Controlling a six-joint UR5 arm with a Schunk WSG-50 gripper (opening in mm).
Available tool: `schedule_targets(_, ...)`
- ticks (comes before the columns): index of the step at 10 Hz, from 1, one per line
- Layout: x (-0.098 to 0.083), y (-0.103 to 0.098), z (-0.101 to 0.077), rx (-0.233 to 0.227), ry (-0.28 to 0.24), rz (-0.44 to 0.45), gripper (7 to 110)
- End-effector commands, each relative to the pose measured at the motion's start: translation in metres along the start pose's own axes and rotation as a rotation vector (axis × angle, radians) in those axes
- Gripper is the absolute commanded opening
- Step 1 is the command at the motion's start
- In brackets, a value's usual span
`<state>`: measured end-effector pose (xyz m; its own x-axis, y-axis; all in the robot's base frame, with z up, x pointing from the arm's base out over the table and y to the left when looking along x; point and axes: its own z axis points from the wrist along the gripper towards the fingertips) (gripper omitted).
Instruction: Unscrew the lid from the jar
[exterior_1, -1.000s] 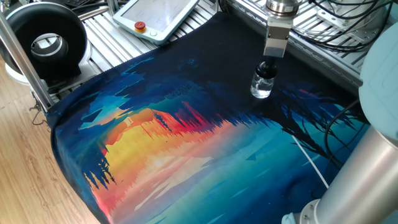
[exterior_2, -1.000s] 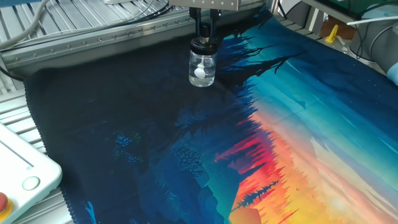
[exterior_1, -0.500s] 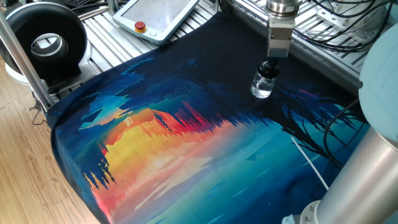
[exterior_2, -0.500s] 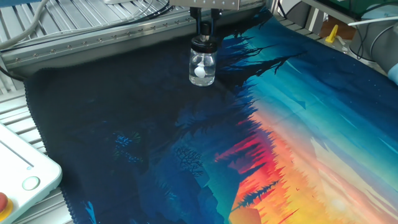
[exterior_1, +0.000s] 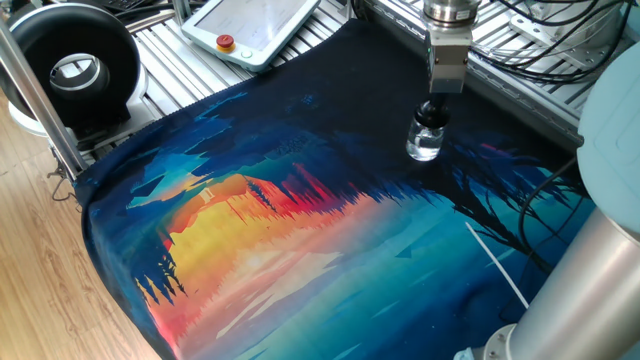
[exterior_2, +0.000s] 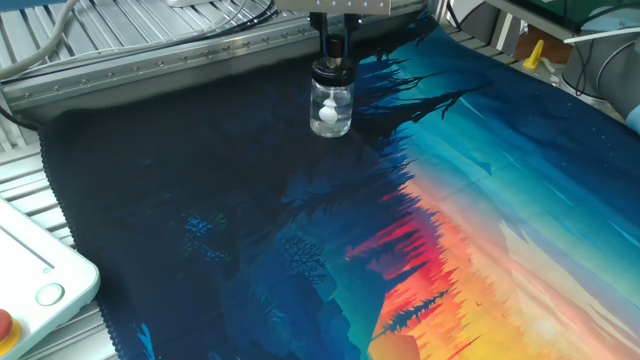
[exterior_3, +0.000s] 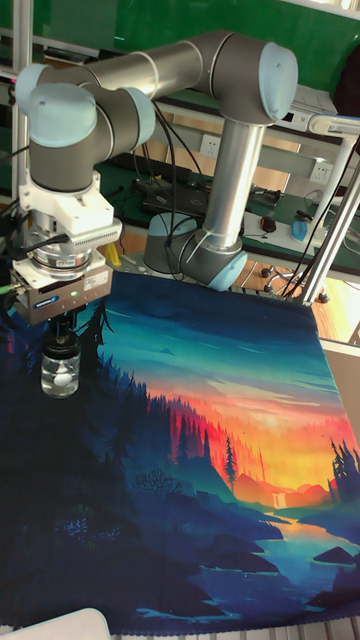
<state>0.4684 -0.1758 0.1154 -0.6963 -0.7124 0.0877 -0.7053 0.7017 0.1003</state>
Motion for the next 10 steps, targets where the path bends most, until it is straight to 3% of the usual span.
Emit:
schedule_targets(1,-0.0005,-0.0016,0.0032,0.001,0.007,-0.048,7)
schedule_targets(4,0.0012,0.0012,-0.0014,0.031,0.045,-0.080,7)
schedule_targets(7,-0.0017,0.0058,0.0023,0.024,0.044,-0.128,7)
schedule_targets(10,0.0061,0.0029,0.0034,0.029,0.081,-0.196,7)
